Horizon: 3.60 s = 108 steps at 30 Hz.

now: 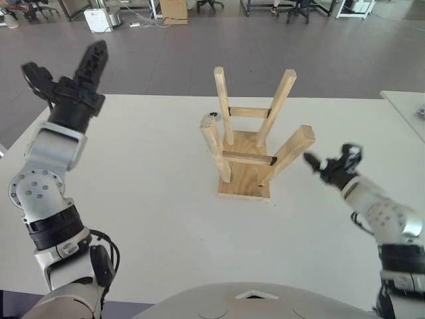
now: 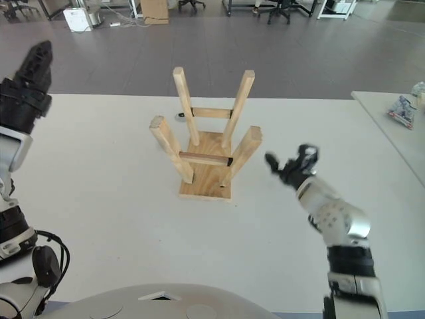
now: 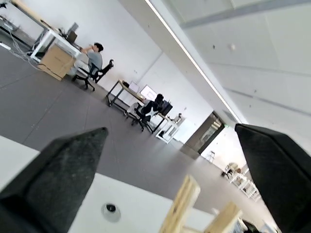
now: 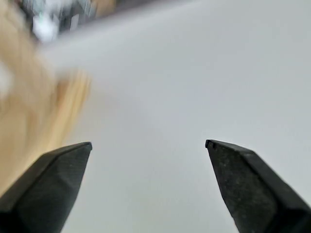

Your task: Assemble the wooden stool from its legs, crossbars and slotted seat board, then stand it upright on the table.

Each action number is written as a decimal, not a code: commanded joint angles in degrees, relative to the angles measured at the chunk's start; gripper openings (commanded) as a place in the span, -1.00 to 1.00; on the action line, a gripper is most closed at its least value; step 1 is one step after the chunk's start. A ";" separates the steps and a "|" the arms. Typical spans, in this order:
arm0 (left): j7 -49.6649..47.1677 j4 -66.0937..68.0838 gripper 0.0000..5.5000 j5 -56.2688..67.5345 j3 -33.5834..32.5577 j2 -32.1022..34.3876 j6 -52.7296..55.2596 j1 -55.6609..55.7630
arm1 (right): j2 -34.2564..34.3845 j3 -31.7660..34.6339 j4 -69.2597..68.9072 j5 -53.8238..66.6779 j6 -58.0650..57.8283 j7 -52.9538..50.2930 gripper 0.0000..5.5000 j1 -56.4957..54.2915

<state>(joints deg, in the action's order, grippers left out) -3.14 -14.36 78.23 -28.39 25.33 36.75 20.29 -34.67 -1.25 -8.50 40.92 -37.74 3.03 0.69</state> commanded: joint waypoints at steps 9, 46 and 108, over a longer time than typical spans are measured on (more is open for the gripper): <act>0.12 -1.24 0.75 -4.11 1.73 -1.53 -0.75 -3.07 | 1.37 -28.48 -12.85 -30.79 8.93 17.86 0.60 -2.59; 25.36 1.92 0.75 -43.14 20.19 7.45 2.36 -29.95 | 5.89 12.90 4.16 -22.73 3.16 14.22 0.60 -56.68; 63.30 10.14 -0.99 -59.70 32.53 18.28 -16.80 -27.36 | 0.92 -10.15 4.87 -27.86 10.88 54.76 -1.00 -3.71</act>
<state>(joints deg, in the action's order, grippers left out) 59.32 -3.32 19.02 3.31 43.30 20.14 -6.50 -33.63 -9.81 -1.97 12.09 -25.80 56.72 -3.47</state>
